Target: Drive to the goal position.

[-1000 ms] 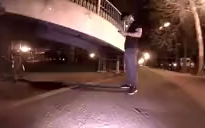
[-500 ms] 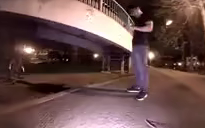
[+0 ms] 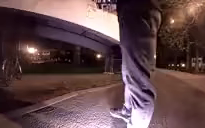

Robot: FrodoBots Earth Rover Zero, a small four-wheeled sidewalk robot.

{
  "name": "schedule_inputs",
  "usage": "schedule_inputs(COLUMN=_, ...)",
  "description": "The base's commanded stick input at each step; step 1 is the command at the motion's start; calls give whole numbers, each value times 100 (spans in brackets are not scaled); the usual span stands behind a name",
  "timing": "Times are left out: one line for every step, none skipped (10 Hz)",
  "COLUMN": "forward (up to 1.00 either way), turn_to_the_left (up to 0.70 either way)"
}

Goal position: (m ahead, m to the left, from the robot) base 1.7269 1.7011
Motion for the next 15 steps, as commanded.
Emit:
schedule_inputs(forward=0, turn_to_the_left=0)
schedule_inputs(forward=0, turn_to_the_left=0)
schedule_inputs(forward=0, turn_to_the_left=0)
schedule_inputs(forward=2, turn_to_the_left=0)
schedule_inputs(forward=5, turn_to_the_left=0)
schedule_inputs(forward=7, turn_to_the_left=0)
schedule_inputs(forward=9, turn_to_the_left=0)
schedule_inputs(forward=10, turn_to_the_left=0)
schedule_inputs(forward=11, turn_to_the_left=0)
schedule_inputs(forward=11, turn_to_the_left=0)
schedule_inputs(forward=11, turn_to_the_left=0)
schedule_inputs(forward=11, turn_to_the_left=0)
schedule_inputs(forward=11, turn_to_the_left=0)
schedule_inputs(forward=11, turn_to_the_left=0)
schedule_inputs(forward=11, turn_to_the_left=0)
